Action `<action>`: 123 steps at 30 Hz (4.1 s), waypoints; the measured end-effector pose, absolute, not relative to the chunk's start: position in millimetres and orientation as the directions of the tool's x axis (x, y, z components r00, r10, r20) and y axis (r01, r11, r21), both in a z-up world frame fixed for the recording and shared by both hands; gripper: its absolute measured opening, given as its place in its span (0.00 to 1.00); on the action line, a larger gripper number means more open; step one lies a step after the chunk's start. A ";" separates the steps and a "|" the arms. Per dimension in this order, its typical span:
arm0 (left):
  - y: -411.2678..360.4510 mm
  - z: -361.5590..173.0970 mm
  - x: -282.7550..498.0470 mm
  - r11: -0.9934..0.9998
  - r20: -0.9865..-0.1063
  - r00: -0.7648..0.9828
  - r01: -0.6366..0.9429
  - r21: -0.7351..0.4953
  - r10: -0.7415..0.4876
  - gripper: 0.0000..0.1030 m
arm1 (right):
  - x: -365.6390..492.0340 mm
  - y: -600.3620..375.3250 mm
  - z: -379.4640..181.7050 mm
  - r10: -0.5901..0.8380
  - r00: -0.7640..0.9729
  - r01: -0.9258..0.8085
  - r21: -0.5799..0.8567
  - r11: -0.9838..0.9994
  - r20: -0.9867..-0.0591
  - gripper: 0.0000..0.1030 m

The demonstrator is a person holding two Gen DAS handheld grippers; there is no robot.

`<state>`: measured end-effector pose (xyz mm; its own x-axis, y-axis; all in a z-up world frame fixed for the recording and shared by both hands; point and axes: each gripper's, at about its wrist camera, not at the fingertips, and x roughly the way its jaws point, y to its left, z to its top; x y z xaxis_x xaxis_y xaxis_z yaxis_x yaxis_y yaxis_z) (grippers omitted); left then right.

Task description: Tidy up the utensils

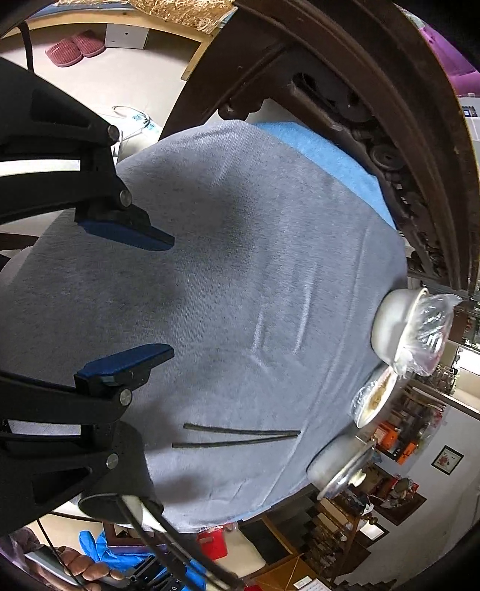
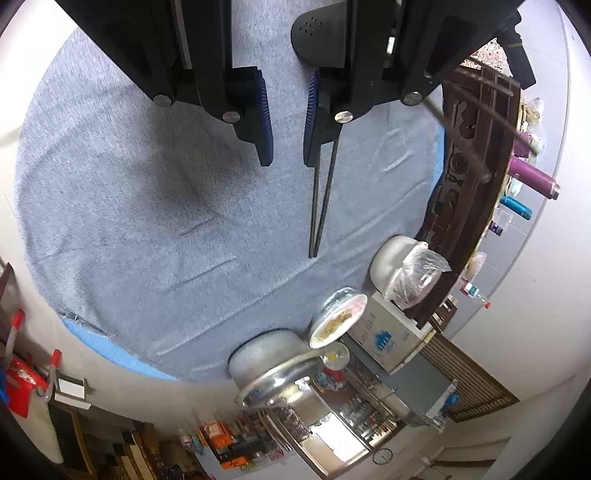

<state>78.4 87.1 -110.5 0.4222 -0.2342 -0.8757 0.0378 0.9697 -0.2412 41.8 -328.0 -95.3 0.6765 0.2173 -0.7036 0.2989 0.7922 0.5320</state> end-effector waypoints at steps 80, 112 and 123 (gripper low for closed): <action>-196.7 -166.8 329.7 0.736 -0.906 0.052 0.604 -0.306 -0.420 0.50 | 288.9 -342.7 -178.6 0.190 0.312 0.128 0.239 0.963 -0.931 0.08; -92.6 -83.8 304.7 0.841 -0.836 0.296 0.447 -0.306 -0.461 0.06 | 211.6 -337.2 -80.3 0.175 0.595 0.091 0.282 0.955 -0.784 0.07; -16.8 -2.1 203.2 0.872 -0.700 0.540 0.411 -0.266 -0.468 0.06 | 112.0 -319.3 -21.8 0.083 0.775 0.098 0.248 0.964 -0.627 0.07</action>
<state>203.2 -16.8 -2.1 0.5398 -0.4681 -0.6997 0.4110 0.8719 -0.2662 112.0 -319.3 -21.8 0.7748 0.0828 -0.6268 0.0975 0.9639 0.2479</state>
